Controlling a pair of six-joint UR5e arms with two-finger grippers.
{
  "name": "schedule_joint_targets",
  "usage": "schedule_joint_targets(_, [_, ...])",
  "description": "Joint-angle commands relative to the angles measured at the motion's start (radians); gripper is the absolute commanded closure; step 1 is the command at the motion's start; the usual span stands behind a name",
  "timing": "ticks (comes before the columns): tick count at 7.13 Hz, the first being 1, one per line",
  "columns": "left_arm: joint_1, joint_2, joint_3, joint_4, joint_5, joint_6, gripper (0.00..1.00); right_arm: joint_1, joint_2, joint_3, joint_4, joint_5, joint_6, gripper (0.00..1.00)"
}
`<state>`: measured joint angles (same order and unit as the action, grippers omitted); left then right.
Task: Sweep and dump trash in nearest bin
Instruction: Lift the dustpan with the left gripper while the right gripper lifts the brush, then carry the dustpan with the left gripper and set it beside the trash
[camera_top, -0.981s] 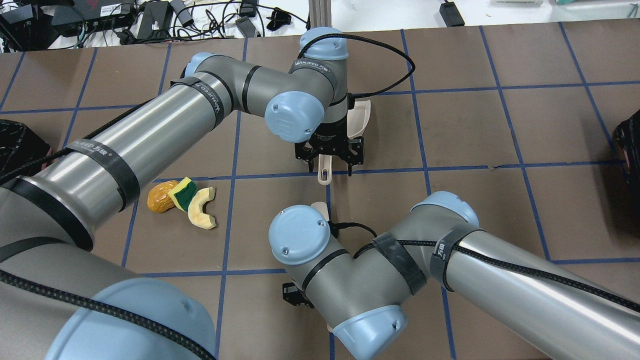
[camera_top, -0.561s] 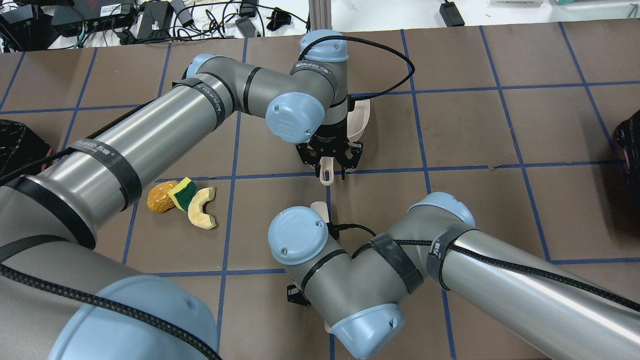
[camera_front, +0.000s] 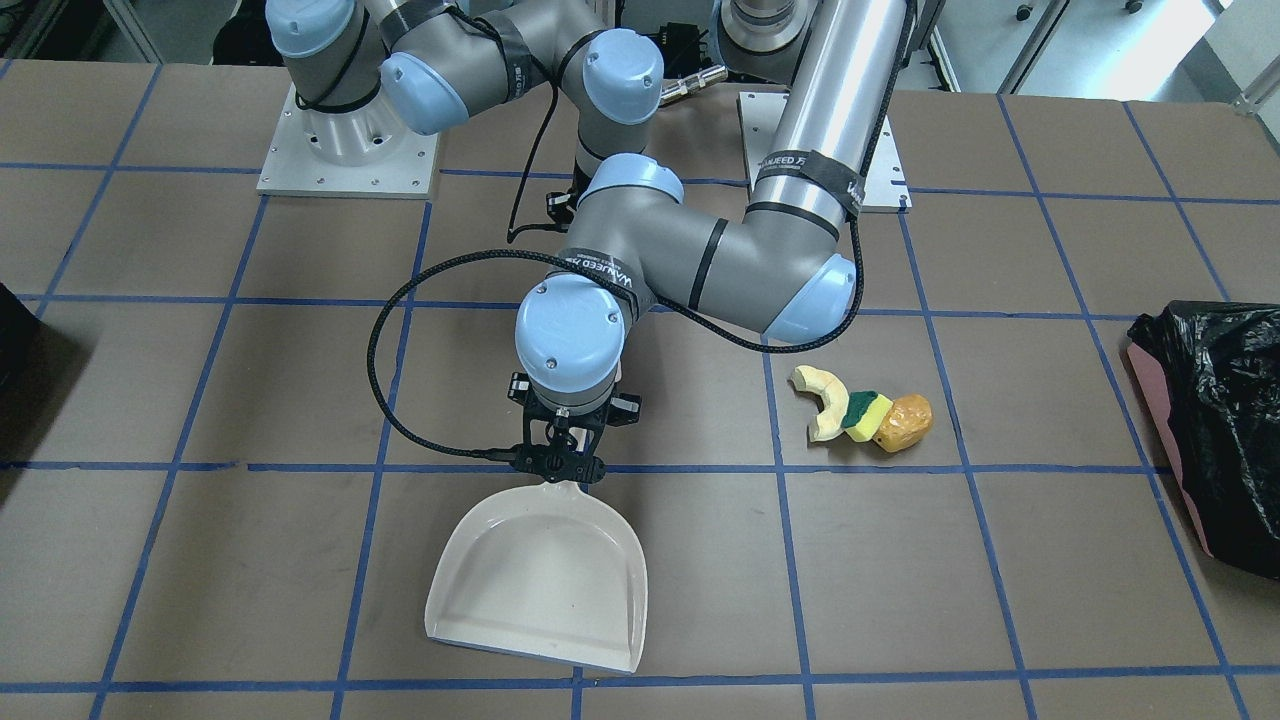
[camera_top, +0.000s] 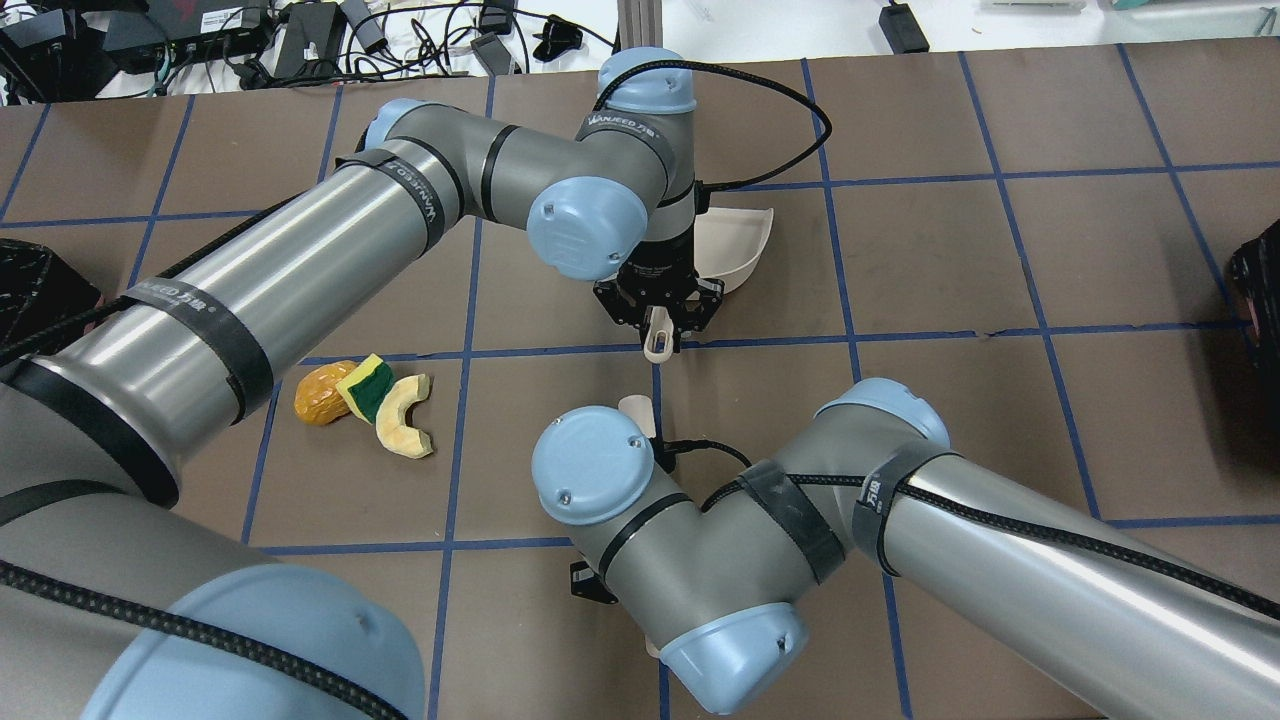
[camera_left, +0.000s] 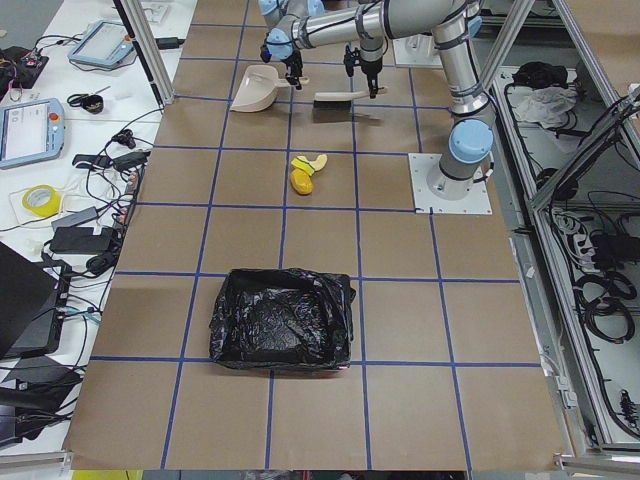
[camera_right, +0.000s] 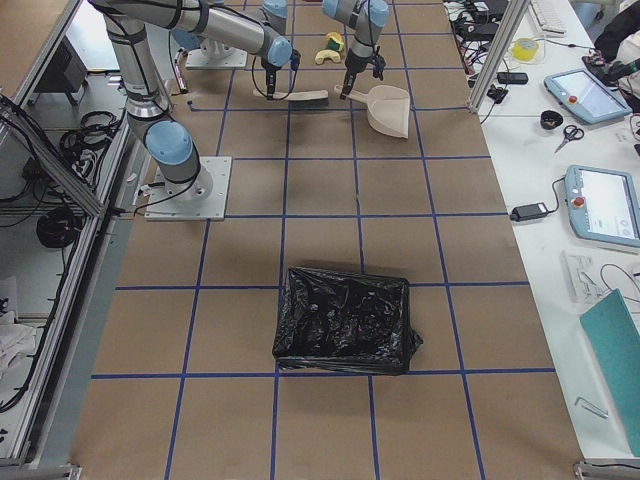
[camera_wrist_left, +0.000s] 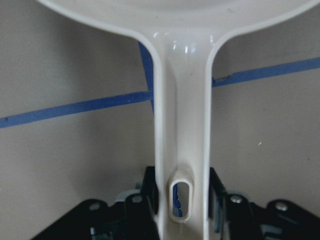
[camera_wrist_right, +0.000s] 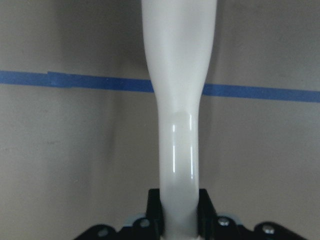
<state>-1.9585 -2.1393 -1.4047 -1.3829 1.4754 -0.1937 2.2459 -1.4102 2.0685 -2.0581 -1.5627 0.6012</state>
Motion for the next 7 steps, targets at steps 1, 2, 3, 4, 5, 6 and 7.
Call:
schedule_joint_targets(1, [0.032, 0.021, 0.044, 0.007, 0.047, 0.083, 1.00, 0.000, -0.007, -0.042, 0.054, -0.042, 0.005, 1.00])
schedule_joint_targets(2, [0.094, 0.042, 0.071, -0.001, 0.068, 0.142, 1.00, -0.002, -0.016, -0.066, 0.102, -0.042, 0.012, 1.00])
schedule_joint_targets(3, [0.137, 0.067, 0.078, 0.001, 0.068, 0.207, 1.00, -0.002, -0.022, -0.094, 0.145, -0.042, 0.011, 1.00])
schedule_joint_targets(4, [0.162, 0.085, 0.082, 0.004, 0.069, 0.224, 1.00, -0.002, -0.024, -0.141, 0.194, -0.030, 0.011, 1.00])
schedule_joint_targets(5, [0.214, 0.108, 0.085, -0.005, 0.071, 0.335, 1.00, -0.005, -0.024, -0.193, 0.241, -0.030, 0.006, 1.00])
schedule_joint_targets(6, [0.308, 0.139, 0.084, -0.048, 0.072, 0.482, 1.00, -0.011, -0.024, -0.209, 0.272, -0.034, 0.003, 1.00])
schedule_joint_targets(7, [0.401, 0.172, 0.084, -0.089, 0.080, 0.664, 1.00, -0.015, -0.026, -0.215, 0.282, -0.042, -0.001, 1.00])
